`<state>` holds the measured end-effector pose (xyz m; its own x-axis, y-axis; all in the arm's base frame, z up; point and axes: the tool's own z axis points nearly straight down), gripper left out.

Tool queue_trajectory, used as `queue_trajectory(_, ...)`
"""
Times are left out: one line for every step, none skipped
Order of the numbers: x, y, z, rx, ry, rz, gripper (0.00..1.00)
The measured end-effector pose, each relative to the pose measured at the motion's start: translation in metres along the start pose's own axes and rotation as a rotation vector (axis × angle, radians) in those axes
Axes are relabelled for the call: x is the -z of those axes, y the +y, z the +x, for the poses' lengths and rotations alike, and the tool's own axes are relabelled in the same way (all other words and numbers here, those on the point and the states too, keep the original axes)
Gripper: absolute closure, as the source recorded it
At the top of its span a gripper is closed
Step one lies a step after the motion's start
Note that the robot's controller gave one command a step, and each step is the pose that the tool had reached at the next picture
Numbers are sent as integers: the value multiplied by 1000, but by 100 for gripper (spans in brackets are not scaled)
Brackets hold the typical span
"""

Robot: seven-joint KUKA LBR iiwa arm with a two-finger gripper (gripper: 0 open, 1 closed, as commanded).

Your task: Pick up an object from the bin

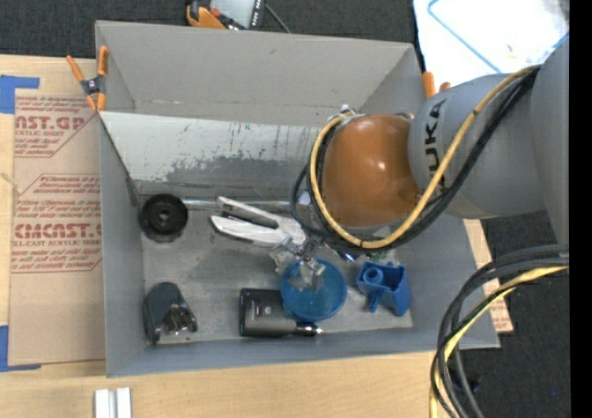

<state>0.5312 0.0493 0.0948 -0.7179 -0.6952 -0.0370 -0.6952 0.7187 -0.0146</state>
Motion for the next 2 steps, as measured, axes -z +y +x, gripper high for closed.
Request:
queue_trajectory(104, -29, 20, -123, 8, 2, 100)
queue_trajectory(127, -22, 11, -104, 5, 2, 100)
